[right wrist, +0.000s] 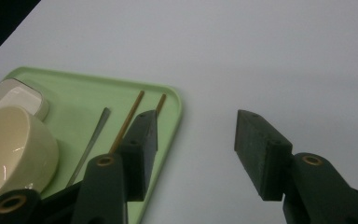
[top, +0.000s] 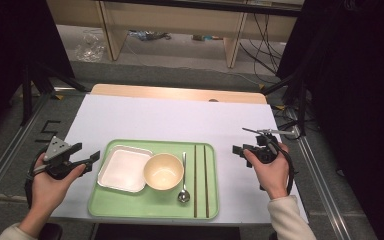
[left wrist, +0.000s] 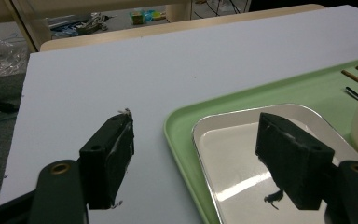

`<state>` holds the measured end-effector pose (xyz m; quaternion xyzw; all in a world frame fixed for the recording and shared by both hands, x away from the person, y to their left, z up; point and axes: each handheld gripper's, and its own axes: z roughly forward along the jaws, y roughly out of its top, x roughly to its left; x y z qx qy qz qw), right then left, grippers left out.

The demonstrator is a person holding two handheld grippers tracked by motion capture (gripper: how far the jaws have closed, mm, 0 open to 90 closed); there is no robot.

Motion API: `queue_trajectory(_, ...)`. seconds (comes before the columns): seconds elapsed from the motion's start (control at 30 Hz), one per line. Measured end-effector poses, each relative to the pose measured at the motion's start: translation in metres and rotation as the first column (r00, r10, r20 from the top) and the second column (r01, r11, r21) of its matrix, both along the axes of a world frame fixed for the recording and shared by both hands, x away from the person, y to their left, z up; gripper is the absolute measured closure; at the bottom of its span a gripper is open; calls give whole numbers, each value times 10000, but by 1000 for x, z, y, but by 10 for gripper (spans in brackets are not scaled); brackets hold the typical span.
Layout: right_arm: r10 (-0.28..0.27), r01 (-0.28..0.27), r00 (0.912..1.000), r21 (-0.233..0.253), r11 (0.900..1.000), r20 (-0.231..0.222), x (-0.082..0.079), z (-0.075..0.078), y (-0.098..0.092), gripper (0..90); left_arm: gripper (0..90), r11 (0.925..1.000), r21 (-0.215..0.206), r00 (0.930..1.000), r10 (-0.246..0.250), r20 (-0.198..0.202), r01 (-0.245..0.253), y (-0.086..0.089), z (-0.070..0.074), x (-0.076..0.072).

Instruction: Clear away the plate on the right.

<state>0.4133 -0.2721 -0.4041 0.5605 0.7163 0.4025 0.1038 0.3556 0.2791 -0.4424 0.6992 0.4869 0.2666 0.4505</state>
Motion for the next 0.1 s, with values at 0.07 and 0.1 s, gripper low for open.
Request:
queue_trajectory(0.07, 17, -17, 10000, -72, 10000, -6, 1, -2, 0, 500, 277, 9998, -162, 9997, -107, -231, 103, -2, -3, -2)
queue_trajectory(0.1, 101, -102, 9999, -28, 9999, -70, 0, -1, 0, 498, 277, 9996, -199, 9994, -191, -278, 185, -3, -4, -3)
